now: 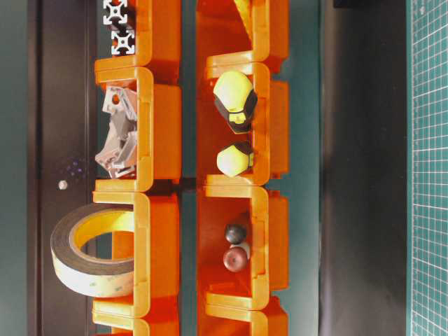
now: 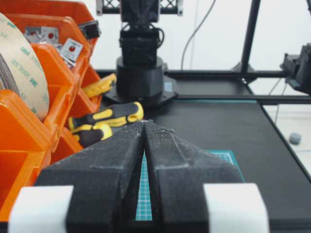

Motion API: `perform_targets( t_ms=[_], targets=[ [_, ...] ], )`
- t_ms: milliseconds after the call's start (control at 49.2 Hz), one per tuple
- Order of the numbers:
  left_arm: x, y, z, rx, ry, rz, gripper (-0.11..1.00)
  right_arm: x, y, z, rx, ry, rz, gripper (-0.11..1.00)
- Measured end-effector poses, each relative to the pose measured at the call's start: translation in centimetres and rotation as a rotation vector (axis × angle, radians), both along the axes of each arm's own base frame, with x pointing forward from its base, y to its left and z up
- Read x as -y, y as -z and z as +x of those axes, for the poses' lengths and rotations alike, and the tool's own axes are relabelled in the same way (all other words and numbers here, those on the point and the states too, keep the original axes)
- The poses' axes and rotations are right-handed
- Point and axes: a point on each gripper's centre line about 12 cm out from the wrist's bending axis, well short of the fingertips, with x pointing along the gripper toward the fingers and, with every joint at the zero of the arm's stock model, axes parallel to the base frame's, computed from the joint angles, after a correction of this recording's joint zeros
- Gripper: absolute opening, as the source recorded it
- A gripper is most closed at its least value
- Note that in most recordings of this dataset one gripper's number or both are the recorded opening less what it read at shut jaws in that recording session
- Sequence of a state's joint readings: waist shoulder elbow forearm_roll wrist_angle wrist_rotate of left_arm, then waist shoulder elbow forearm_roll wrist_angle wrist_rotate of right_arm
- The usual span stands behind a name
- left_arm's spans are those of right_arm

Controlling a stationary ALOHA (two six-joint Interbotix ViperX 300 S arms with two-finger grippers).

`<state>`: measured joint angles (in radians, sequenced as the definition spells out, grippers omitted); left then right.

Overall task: Pick corner brachets from container rack with right arm.
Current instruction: 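Move the right gripper toward the bin of silver corner brackets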

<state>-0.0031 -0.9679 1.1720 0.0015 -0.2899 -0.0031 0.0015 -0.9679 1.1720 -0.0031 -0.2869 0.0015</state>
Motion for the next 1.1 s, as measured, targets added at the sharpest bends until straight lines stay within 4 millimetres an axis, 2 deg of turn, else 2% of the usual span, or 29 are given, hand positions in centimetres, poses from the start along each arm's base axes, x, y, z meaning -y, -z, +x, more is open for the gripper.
perform_targets(
  t_ms=[61, 122, 183, 305, 529, 691, 915, 1098],
  targets=[
    [0.0, 0.0, 0.1, -0.008, 0.001, -0.003, 0.04, 0.1, 0.0, 0.0, -0.002, 0.004, 0.011, 0.04],
    [0.0, -0.1, 0.3, -0.026, 0.006, -0.032, 0.0, 0.2, 0.1, -0.1, -0.008, 0.013, 0.029, -0.02],
    [0.0, -0.5, 0.5, -0.036, 0.007, -0.051, 0.0, 0.3, 0.2, -0.2, -0.033, 0.019, 0.052, -0.02],
    [0.2, -1.4, 0.8, -0.071, 0.013, -0.072, 0.0, 0.3, -0.7, -0.5, -0.088, 0.027, 0.096, -0.02],
    [0.2, -2.3, 0.9, -0.204, 0.006, -0.068, 0.0, 0.2, -5.5, -1.2, -0.255, 0.038, 0.12, -0.02],
    [0.1, -2.6, 0.5, -0.278, -0.002, -0.07, 0.0, 0.5, -9.6, -1.6, -0.482, 0.064, 0.099, -0.02],
    [0.5, -2.1, 0.3, -0.337, 0.015, -0.072, 0.0, 2.0, -13.4, 0.0, -0.685, 0.154, 0.029, -0.02],
    [0.6, -1.9, 0.2, -0.348, 0.018, -0.073, 0.0, 3.2, -14.9, 2.0, -0.767, 0.2, -0.031, -0.01]
  ],
)
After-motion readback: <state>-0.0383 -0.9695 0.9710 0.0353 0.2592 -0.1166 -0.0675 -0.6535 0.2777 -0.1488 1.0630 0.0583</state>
